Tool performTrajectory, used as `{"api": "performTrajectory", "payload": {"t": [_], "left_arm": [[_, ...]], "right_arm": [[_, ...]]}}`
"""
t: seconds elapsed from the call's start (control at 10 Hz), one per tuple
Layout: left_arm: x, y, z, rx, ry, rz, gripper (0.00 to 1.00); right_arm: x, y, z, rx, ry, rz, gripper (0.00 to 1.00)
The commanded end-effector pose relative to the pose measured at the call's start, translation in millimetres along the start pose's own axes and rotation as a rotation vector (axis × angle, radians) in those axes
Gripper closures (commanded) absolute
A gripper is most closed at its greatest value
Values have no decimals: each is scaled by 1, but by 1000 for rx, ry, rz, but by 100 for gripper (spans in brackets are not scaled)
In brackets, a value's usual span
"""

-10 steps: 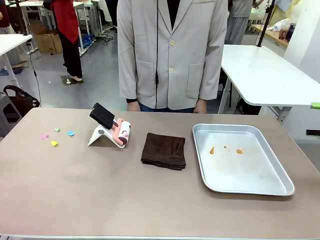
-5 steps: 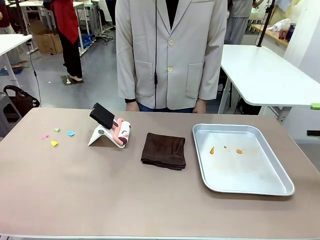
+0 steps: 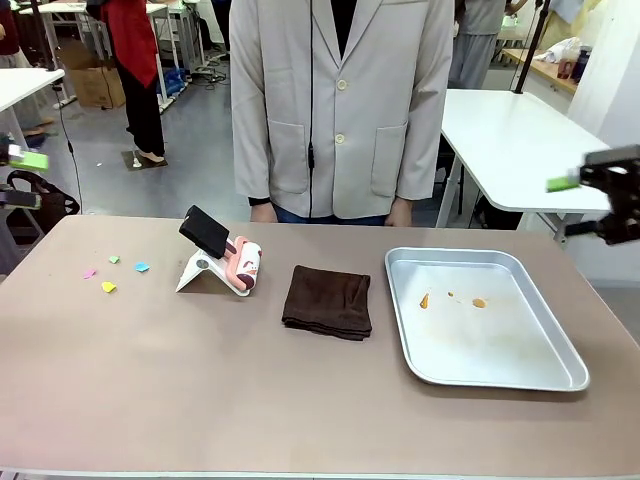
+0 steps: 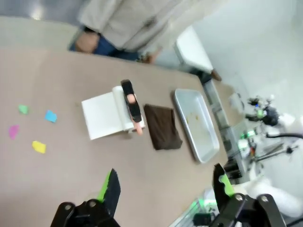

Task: Clean the surface of the table.
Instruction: Hold the Lint Roller with your left hand and the towel with your right hand.

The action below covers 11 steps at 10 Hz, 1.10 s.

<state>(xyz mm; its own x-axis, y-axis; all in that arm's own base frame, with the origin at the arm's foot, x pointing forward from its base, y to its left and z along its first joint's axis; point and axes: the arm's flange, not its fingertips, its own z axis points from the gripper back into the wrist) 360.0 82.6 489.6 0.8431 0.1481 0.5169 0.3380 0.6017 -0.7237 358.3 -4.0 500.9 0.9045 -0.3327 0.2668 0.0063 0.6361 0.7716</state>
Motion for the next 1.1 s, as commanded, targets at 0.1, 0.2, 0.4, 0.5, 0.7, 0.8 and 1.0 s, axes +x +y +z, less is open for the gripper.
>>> {"api": "performTrajectory", "payload": {"t": [0.1,0.2,0.4,0.5,0.7,0.8,1.0], "left_arm": [[22,-36,-46,121,115,-72,0],[30,-44,-66,158,148,-89,0],[42,-46,-105,206,199,-72,0],[48,-44,-126,201,242,-57,0],[54,-37,-163,187,342,-42,0],[56,-27,-183,282,311,-15,0],[62,-5,-198,334,319,46,0]], "right_arm": [[12,72,-76,-205,93,139,0],[6,93,-110,-272,126,155,0],[-14,112,-172,-349,212,212,0],[-27,116,-202,-381,251,234,0],[-51,112,-243,-404,292,265,0],[-64,105,-262,-408,318,257,0],[-76,93,-277,-389,327,203,0]]}}
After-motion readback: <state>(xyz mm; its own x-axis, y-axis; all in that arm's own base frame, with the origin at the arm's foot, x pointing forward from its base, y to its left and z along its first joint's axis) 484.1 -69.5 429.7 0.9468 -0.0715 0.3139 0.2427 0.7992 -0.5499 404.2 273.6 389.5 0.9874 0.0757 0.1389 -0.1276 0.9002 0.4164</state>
